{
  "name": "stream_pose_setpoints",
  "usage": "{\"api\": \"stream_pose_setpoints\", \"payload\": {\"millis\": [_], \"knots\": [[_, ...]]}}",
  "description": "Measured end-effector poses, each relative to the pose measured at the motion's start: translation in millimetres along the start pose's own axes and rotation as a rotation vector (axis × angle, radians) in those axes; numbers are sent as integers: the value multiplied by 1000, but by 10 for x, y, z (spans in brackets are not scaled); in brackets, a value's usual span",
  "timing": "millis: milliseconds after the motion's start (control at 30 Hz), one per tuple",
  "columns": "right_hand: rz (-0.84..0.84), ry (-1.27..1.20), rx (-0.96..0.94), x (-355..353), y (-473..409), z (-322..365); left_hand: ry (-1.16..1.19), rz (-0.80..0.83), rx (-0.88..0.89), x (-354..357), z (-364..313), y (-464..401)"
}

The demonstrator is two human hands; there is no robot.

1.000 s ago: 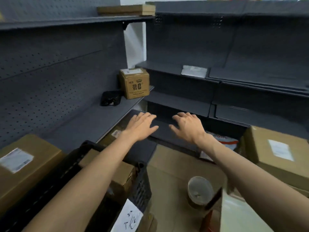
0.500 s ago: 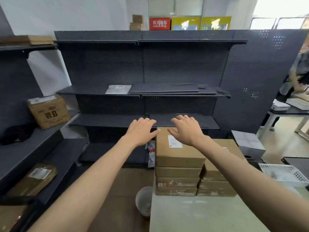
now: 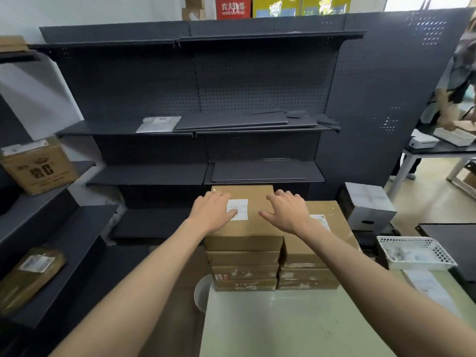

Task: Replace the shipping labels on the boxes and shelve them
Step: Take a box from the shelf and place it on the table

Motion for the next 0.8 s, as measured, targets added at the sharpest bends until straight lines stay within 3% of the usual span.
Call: {"api": "stream_pose_setpoints", "payload": {"millis": [333, 567, 700, 800], "knots": [[174, -157, 175, 849, -355, -257, 182, 132, -179, 820, 517, -380], [232, -477, 343, 1182, -626, -498, 633, 165, -400, 1310, 813, -637], [231, -650, 393, 1293, -739, -560, 928, 116, -415, 1366, 807, -678], [241, -740, 408, 1342, -704, -553, 996, 90, -418, 1363, 793, -590]]}}
Point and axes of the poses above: each hand's wrist, its own y-axis away from the middle knuckle, its own x-axis out of the palm, z = x × y, the point moved 8 cm from there along -y, towards the middle knuckle, and after that the axes turned 9 degrees about z, right-handed, at the moved point
